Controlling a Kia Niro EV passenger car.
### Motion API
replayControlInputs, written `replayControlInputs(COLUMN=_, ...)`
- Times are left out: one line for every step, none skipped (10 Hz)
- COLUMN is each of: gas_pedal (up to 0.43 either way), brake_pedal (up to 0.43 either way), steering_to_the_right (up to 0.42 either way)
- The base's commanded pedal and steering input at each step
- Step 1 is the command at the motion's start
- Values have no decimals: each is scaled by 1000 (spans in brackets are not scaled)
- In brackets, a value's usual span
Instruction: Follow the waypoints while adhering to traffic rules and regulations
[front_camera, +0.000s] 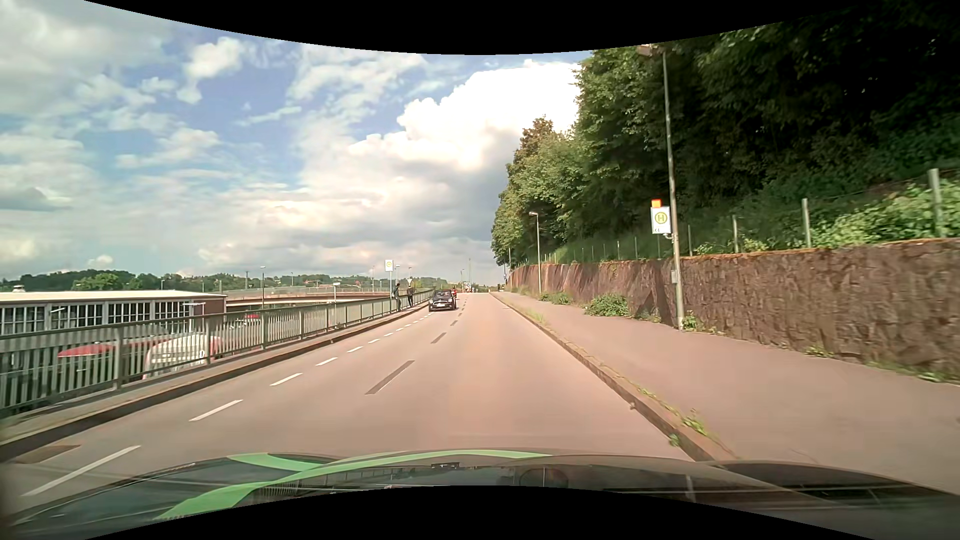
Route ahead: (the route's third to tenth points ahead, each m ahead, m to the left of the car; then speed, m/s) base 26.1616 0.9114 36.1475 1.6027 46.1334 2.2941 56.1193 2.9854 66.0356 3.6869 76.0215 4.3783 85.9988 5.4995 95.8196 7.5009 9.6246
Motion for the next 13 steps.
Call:
replayControlInputs(gas_pedal=110, brake_pedal=0, steering_to_the_right=-11)
replayControlInputs(gas_pedal=110, brake_pedal=0, steering_to_the_right=-11)
replayControlInputs(gas_pedal=110, brake_pedal=0, steering_to_the_right=-11)
replayControlInputs(gas_pedal=110, brake_pedal=0, steering_to_the_right=-12)
replayControlInputs(gas_pedal=110, brake_pedal=0, steering_to_the_right=-17)
replayControlInputs(gas_pedal=110, brake_pedal=0, steering_to_the_right=-18)
replayControlInputs(gas_pedal=110, brake_pedal=0, steering_to_the_right=-18)
replayControlInputs(gas_pedal=118, brake_pedal=0, steering_to_the_right=-18)
replayControlInputs(gas_pedal=118, brake_pedal=0, steering_to_the_right=-18)
replayControlInputs(gas_pedal=118, brake_pedal=0, steering_to_the_right=-17)
replayControlInputs(gas_pedal=118, brake_pedal=0, steering_to_the_right=-16)
replayControlInputs(gas_pedal=130, brake_pedal=0, steering_to_the_right=-16)
replayControlInputs(gas_pedal=150, brake_pedal=0, steering_to_the_right=-15)
